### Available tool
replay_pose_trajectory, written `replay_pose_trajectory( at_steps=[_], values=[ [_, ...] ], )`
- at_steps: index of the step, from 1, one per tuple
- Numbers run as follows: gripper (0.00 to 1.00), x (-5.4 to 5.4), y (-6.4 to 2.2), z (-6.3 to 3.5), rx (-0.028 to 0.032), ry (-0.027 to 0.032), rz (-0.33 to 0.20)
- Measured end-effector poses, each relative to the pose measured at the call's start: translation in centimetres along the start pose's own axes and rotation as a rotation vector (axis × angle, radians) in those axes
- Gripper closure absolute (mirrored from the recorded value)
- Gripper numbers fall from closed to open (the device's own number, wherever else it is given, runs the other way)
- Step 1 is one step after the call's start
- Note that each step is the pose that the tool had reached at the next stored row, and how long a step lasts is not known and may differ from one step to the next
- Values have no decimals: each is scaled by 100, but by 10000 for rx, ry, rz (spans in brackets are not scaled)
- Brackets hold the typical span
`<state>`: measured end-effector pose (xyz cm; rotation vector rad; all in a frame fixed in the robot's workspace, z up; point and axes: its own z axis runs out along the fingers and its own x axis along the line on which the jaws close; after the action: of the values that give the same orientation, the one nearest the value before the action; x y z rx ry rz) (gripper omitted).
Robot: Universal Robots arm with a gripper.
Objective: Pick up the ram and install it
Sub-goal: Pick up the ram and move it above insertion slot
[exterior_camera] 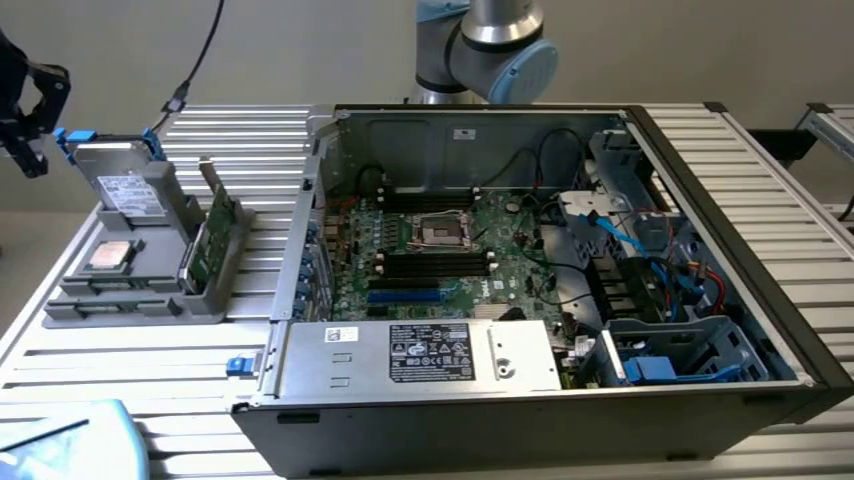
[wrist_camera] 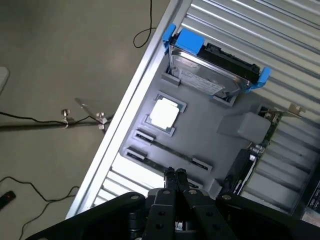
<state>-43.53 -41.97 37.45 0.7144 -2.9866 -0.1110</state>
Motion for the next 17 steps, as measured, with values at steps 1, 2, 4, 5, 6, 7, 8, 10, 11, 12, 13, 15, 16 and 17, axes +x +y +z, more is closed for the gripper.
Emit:
replay_pose_trajectory(
  at_steps=[1, 2, 4, 5, 6, 7, 8, 10, 11, 12, 13, 15, 16, 17],
  values=[
    [89, 0, 0, 5, 9, 18, -190],
    [89, 0, -1, 11, 19, 34, -362],
    [89, -1, -2, 25, 36, 63, -720],
    [89, -1, -2, 31, 46, 79, -905],
    [89, -2, -3, 38, 55, 95, -1095],
    [89, -2, -4, 44, 64, 110, -1263],
    [89, -2, -4, 51, 73, 126, -1453],
    [89, -3, -5, 63, 91, 158, -1816],
    [89, -3, -6, 71, 100, 173, -1995],
    [89, -3, -6, 77, 109, 190, -2179],
    [89, -4, -7, 85, 120, 206, -2376],
    [89, -5, -8, 100, 139, 232, -2723],
    [89, -5, -9, 108, 151, 245, -2918],
    [89, -5, -9, 115, 162, 256, -3091]
  ],
)
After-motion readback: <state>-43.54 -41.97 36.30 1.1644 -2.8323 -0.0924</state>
